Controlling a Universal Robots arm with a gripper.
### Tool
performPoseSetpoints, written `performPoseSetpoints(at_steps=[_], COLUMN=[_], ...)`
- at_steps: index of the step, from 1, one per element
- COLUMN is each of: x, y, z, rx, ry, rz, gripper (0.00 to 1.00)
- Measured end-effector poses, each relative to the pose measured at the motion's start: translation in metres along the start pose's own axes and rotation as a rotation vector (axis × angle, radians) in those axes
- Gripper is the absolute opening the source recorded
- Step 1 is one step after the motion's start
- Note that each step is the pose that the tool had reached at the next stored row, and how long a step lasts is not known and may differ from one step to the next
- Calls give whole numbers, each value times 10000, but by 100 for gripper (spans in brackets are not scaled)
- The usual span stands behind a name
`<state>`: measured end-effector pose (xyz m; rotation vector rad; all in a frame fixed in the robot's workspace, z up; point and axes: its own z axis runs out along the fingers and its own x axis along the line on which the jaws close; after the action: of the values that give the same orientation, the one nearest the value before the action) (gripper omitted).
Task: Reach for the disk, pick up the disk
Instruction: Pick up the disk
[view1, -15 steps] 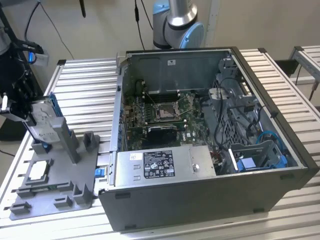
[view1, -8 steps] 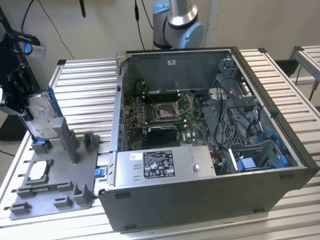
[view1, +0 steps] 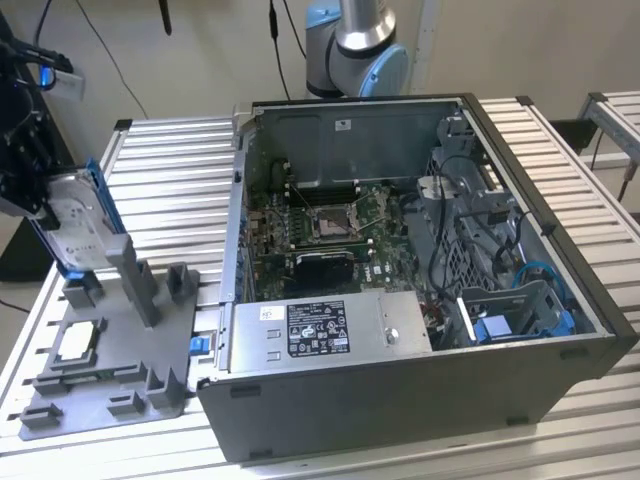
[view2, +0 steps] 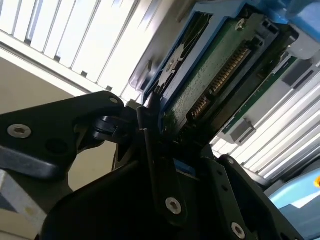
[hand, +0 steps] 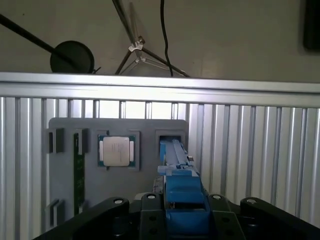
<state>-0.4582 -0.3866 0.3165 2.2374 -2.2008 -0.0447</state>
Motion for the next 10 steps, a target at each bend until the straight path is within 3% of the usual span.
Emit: performPoseSetpoints(at_steps=[10], x=[-4], y=[5], z=[-221], rx=[0], ry=[0], rz=[0], gripper=[0])
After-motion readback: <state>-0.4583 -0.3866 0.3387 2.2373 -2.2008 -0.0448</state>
